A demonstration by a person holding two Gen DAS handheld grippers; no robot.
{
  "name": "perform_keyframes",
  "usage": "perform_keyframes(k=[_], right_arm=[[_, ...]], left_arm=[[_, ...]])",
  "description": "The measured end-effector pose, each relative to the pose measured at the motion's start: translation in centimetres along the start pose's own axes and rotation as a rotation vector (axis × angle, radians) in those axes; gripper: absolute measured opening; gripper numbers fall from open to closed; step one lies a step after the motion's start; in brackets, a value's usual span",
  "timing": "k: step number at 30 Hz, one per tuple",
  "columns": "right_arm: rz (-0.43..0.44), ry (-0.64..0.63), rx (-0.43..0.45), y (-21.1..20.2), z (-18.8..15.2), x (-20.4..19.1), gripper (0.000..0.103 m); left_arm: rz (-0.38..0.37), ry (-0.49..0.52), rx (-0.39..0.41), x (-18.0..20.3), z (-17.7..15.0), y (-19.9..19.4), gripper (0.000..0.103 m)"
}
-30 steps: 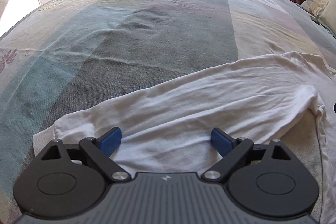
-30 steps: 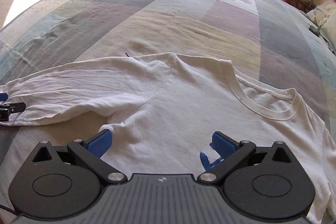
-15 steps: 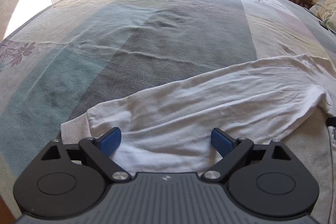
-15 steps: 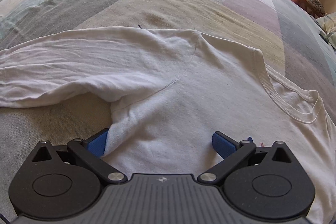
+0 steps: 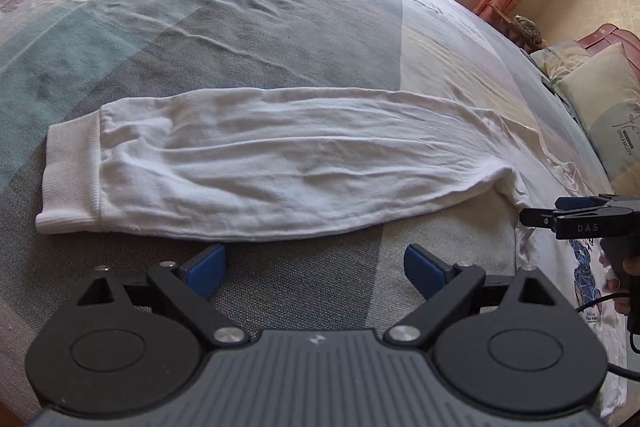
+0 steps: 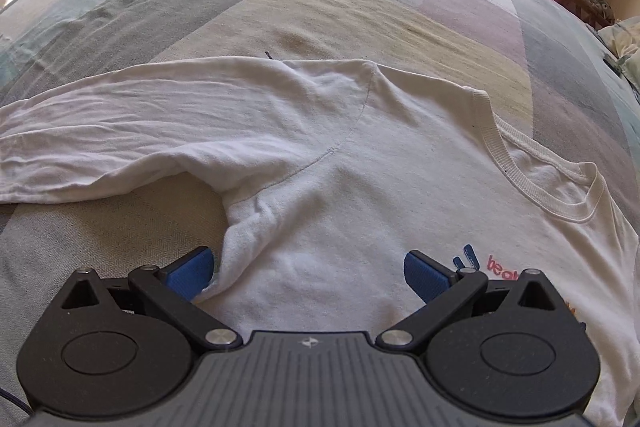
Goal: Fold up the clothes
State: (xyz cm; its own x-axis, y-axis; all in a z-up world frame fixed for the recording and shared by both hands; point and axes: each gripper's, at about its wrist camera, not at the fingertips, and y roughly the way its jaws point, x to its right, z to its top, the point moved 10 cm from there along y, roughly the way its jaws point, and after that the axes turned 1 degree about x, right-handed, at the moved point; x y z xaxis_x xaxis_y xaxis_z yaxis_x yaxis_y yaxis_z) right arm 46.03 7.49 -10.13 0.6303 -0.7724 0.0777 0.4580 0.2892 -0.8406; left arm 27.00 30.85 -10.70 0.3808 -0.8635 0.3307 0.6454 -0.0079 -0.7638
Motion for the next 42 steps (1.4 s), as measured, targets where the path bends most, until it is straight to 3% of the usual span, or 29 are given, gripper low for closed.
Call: perform_keyframes(k=[4, 8, 14, 19, 24, 27, 31, 33, 37, 42], right_arm=[[-0.069, -0.029, 0.065, -0.9, 1.9, 0.6, 0.103], [-0.116, 0.056, 0.081, 0.2, 3.6, 2.4, 0.103], [-0.06, 0.027, 0.028, 3.3, 3.0, 1.2, 0.103], [-0.035, 0.081, -0.004, 2.0, 2.1, 1.8, 0.103], [-0.027, 0.091, 0.03, 0.2, 1.5, 1.7, 0.103], [-0.022, 0.103, 0.034, -0.3, 1.0, 1.5, 0.103], [-0.024, 0.1, 0.037, -1.0, 0.2, 1.5, 0.103], [-0.029, 0.102, 0.039, -1.3, -0.2, 1.6, 0.103], [-0.035, 0.115, 0.035, -1.8, -1.1, 2.0, 0.103], [-0.03, 0.138, 0.011, -1.4, -2.4, 2.1, 0.103]], left_arm=[[-0.003, 0.013, -0.007, 0.1, -0.2, 0.0, 0.095], [0.004, 0.032, -0.01, 0.3, -0.2, 0.2, 0.098], [-0.001, 0.019, 0.0, 0.1, -0.2, 0.2, 0.098], [-0.055, -0.077, 0.05, -0.2, 0.5, 0.3, 0.101], [-0.066, 0.041, 0.068, 2.5, 0.5, 1.2, 0.102], [-0.029, 0.109, 0.094, 3.0, 0.4, 1.6, 0.102], [-0.075, 0.008, 0.135, 1.4, 1.0, 1.0, 0.102], [-0.096, -0.096, 0.174, -0.3, 1.2, 0.3, 0.102], [-0.061, -0.336, 0.32, -4.9, 1.6, -1.5, 0.102], [-0.122, -0.527, 0.483, -8.6, 2.9, -1.8, 0.102]])
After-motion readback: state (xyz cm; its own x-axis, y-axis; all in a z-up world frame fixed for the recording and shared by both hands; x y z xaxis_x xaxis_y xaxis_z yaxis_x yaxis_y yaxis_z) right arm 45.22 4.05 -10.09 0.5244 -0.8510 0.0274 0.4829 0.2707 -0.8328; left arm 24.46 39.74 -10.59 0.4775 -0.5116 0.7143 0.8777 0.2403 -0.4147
